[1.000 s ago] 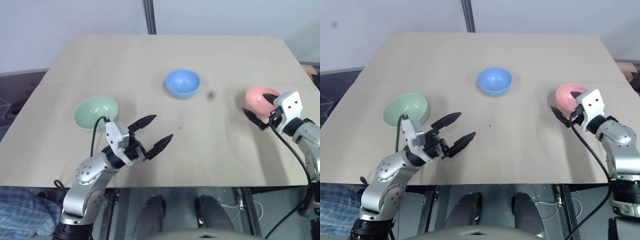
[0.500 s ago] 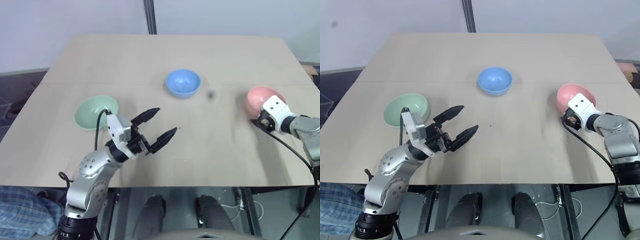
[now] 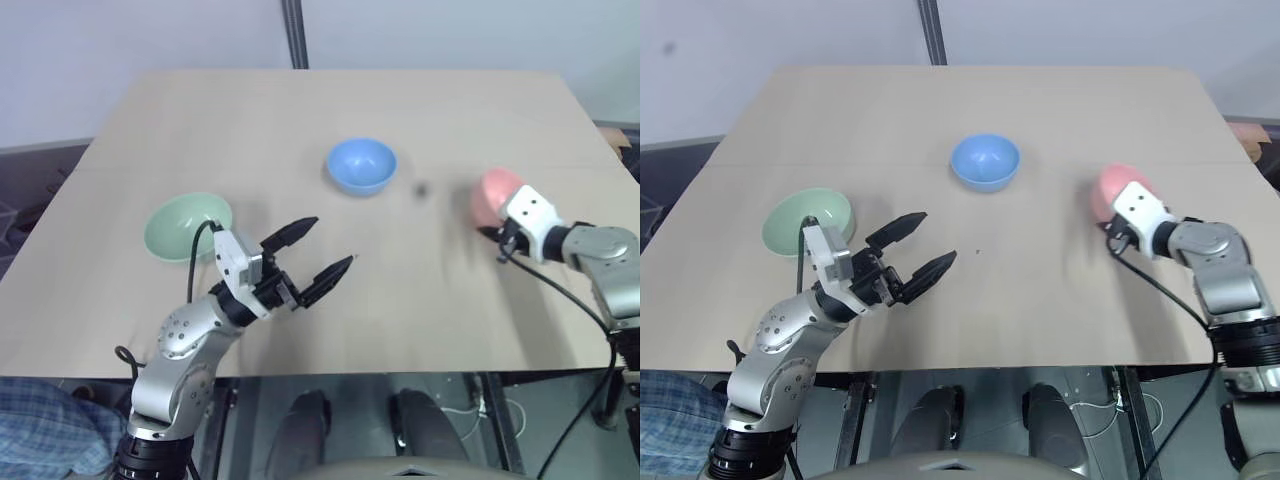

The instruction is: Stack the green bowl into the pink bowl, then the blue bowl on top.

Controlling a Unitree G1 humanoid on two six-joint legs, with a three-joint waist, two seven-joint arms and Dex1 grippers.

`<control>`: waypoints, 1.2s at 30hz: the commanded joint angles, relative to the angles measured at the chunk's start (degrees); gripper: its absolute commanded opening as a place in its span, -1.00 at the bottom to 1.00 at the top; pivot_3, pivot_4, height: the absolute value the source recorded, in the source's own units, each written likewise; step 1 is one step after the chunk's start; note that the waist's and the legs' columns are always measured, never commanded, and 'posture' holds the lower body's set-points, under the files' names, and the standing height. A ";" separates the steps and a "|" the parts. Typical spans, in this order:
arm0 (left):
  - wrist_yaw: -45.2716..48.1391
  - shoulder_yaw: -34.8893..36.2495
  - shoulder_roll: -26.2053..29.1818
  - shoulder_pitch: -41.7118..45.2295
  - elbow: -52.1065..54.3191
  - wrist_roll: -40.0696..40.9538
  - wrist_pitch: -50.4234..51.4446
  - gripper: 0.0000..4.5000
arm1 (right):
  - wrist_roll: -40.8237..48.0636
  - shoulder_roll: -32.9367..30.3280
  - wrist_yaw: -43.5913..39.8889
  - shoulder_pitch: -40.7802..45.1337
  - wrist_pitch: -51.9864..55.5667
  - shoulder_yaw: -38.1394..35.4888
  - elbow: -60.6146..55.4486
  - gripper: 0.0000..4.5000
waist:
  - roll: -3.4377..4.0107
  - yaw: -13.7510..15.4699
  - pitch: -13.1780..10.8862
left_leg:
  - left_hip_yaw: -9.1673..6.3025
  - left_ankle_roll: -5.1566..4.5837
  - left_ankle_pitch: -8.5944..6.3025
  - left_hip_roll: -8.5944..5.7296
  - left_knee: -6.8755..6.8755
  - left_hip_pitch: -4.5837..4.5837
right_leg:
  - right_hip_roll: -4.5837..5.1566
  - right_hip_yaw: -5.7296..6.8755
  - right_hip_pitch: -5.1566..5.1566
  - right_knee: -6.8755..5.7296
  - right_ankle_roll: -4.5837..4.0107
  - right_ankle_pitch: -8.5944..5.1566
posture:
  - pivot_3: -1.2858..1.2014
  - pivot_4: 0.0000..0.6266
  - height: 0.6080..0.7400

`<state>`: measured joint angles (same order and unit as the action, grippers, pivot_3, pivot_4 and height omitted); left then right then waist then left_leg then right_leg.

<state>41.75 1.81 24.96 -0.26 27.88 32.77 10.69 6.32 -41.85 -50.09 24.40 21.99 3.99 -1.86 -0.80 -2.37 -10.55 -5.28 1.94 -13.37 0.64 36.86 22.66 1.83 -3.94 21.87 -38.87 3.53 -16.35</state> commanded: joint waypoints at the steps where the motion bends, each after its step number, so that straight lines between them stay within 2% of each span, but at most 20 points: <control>1: 1.07 2.06 1.00 -0.05 -0.30 0.12 -1.22 1.00 | 2.25 0.75 -1.54 0.00 0.04 0.88 -9.54 -0.99 | -0.01 0.29 -0.01 | -0.02 0.00 0.00 -0.02 0.01 0.02 | 0.02 0.02 0.00 0.02 0.00 0.00 | 0.03 -0.52 1.00; 9: 2.88 2.76 1.61 1.35 -2.16 0.59 -1.20 1.00 | -3.85 4.48 -2.61 0.70 0.49 15.76 -22.21 -0.99 | -0.01 0.25 -0.01 | -0.10 0.00 0.00 -0.04 0.00 0.06 | 0.05 0.12 0.02 0.03 0.00 -0.01 | 0.03 -0.52 1.00; 17: 4.11 3.47 2.31 1.36 -2.96 0.28 -1.46 1.00 | -7.76 4.66 -4.38 1.83 -0.73 20.92 -21.83 -0.99 | -0.01 0.28 -0.01 | -0.19 0.01 0.00 -0.05 0.00 0.08 | 0.06 0.21 0.01 0.04 -0.01 -0.01 | 0.03 -0.52 1.00; 18: 4.09 3.50 2.31 1.22 -2.83 0.25 -1.46 1.00 | -8.25 4.68 -4.48 2.12 -0.60 21.12 -21.62 -0.64 | -0.02 0.27 -0.01 | -0.19 0.01 0.00 -0.05 0.00 0.08 | 0.06 0.21 0.01 0.04 -0.01 -0.01 | 0.03 -0.52 1.00; 20: 3.95 3.51 2.28 0.90 -2.52 0.16 -1.45 1.00 | -9.19 4.64 -4.70 2.64 -0.64 21.27 -21.09 -0.33 | -0.01 0.25 -0.01 | -0.19 0.01 0.00 -0.05 0.00 0.08 | 0.06 0.21 0.01 0.04 -0.01 -0.01 | 0.03 -0.52 1.00; 25: 3.81 3.76 2.41 0.21 -2.02 0.25 -1.41 1.00 | -9.12 5.96 -3.64 4.21 0.96 19.28 -19.92 0.74 | -0.02 0.21 -0.01 | -0.20 0.01 0.00 -0.05 0.00 0.07 | 0.06 0.22 0.01 0.03 -0.01 -0.01 | 0.03 -0.52 1.00; 30: 3.35 4.27 2.56 -0.22 -1.85 0.42 -1.16 1.00 | 4.04 5.63 -9.27 6.22 11.38 11.23 -23.63 0.74 | -0.02 0.27 -0.02 | -0.23 0.00 0.00 -0.05 0.00 0.10 | 0.08 0.23 0.01 0.04 -0.01 -0.01 | 0.03 -0.52 1.00; 33: 1.51 4.65 2.46 -0.37 -1.75 0.84 0.56 1.00 | 15.89 5.50 -12.87 5.94 16.86 4.03 -25.98 0.74 | -0.02 0.34 -0.02 | -0.26 0.00 0.00 -0.05 0.00 0.10 | 0.08 0.27 0.00 0.04 -0.02 -0.01 | 0.03 -0.52 1.00; 36: -1.16 5.32 2.68 0.18 -2.17 0.33 2.72 1.00 | 24.45 6.50 -12.75 5.27 20.14 -1.80 -27.09 0.74 | -0.03 0.32 -0.03 | -0.26 0.00 0.00 -0.05 -0.01 0.10 | 0.07 0.27 0.00 0.04 -0.02 -0.01 | 0.03 -0.52 1.00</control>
<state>42.36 5.46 27.25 -0.52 24.14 32.80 12.47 24.46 -35.67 -62.50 29.61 40.35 7.03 -26.05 -0.82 -2.05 -10.59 -5.55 1.94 -13.37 0.59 36.85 22.77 1.90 -3.66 21.87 -38.84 3.51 -16.36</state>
